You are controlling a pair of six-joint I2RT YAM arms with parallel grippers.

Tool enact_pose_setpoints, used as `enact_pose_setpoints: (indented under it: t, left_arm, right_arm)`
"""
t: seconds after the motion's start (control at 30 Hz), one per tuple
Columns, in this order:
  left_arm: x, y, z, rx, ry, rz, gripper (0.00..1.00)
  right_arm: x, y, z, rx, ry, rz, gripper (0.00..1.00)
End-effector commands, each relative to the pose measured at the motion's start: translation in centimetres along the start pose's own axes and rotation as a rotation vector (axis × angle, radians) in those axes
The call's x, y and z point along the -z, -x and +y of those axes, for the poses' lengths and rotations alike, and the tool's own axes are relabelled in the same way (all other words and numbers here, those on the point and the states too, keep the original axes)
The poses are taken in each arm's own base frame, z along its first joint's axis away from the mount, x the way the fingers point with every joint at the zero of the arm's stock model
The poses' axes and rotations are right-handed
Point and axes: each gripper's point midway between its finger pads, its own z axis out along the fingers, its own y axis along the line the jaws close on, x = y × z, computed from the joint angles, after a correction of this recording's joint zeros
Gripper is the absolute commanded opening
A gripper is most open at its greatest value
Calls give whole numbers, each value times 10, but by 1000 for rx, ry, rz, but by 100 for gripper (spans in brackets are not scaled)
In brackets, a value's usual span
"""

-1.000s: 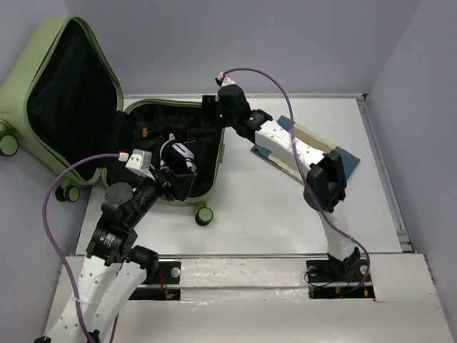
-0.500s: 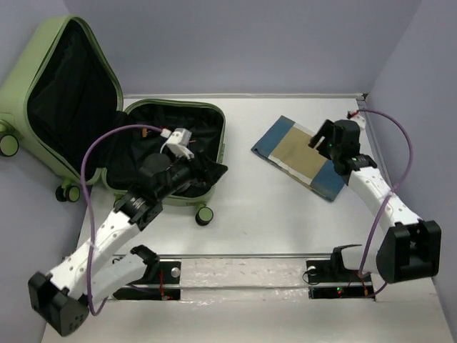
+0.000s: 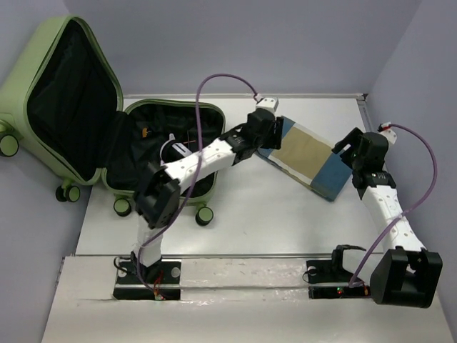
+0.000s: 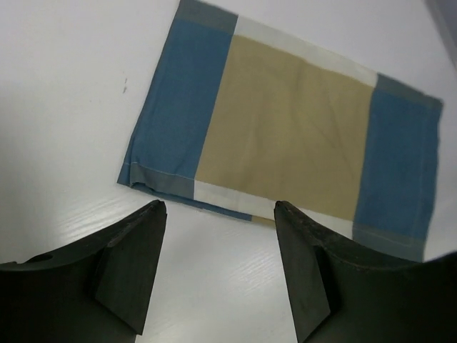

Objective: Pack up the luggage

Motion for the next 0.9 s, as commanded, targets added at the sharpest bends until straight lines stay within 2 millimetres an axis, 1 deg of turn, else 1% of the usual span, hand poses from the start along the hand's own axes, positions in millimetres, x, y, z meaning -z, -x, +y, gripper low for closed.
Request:
enact_pose_setpoints:
  t: [0.0,0.03,0.07,0.1,0.13,0.17,0.2,0.3,0.37,0.43,0.5,0.57,0.6,0.67,0.77,0.8,0.87]
  left_arm:
    - [-48,-7,9,-117,101,74,74]
    - [-54,-14,14,-130,131,107,74]
    - [-62,-18,16,-138,137,124,74]
    - [-77,-20,19,-145,146,130,75]
    - [-83,-22,23,-147,155,137,75]
    - [-94,-34,29,-153,165,165,75]
    - [-99,-27,34,-137,167,157,75]
    - [-111,-35,49,-134,183,175,76]
    - [-117,-37,58,-133,183,187,77]
    - [-123,-45,64,-145,197,206,77]
    - [-127,-56,67,-155,196,223,78]
    - [-130,-60,67,-153,188,222,78]
    - [-131,-66,70,-156,196,231,78]
    - [-134,-67,73,-156,201,220,78]
    - [-140,-84,71,-156,170,271,77]
    - [-143,-93,72,-155,163,295,76]
    - [-145,-104,69,-146,135,319,73]
  right_arm:
    - [10,13,8,17,65,-55,80]
    - [10,12,9,19,72,-53,80]
    - [11,11,9,21,77,-48,80]
    - [11,8,11,22,90,-37,80]
    - [11,6,12,22,98,-32,80]
    - [11,4,15,23,117,-22,80]
    - [10,3,15,25,120,-16,80]
    - [9,-5,16,27,137,6,80]
    - [7,-9,18,25,153,15,80]
    - [6,-11,21,19,171,21,80]
    - [5,-16,22,15,180,36,80]
    - [3,-17,21,14,181,36,80]
    - [2,-21,21,13,180,45,80]
    - [2,-26,23,15,198,67,80]
    - [1,-26,20,16,183,59,80]
    - [2,-23,20,14,183,52,80]
    - [2,-17,18,14,163,29,80]
